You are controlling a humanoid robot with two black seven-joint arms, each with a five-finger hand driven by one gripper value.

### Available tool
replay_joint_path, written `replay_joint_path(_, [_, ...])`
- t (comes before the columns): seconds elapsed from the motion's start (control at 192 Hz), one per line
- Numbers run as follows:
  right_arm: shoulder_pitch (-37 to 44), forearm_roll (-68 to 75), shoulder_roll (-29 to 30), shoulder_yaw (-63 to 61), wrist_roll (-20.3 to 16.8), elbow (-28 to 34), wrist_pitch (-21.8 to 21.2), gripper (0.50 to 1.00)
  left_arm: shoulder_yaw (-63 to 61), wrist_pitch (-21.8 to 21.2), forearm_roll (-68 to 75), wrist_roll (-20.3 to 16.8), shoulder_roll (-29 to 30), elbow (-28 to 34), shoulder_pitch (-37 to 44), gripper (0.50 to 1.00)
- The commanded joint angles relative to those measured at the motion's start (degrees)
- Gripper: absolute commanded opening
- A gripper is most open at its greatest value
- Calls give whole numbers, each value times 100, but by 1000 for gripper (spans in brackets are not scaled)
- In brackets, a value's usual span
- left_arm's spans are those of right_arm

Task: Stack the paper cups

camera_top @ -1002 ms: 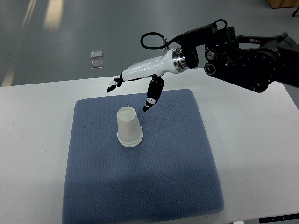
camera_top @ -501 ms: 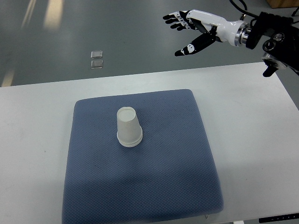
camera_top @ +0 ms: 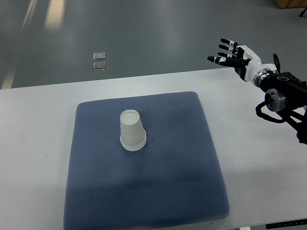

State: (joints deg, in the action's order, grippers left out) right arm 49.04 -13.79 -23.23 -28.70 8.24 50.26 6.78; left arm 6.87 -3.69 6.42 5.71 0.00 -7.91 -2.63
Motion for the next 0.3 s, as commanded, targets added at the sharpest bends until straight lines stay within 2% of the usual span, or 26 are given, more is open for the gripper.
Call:
replay_joint_path(0.0, [-202, 7, 248, -154, 29, 1, -1, 921, -1, 0, 0, 0, 0, 0, 0, 1000])
replay_joint_path(0.298, [-554, -10, 662, -347, 55, -17, -1, 921, -1, 0, 0, 0, 0, 0, 0, 1000])
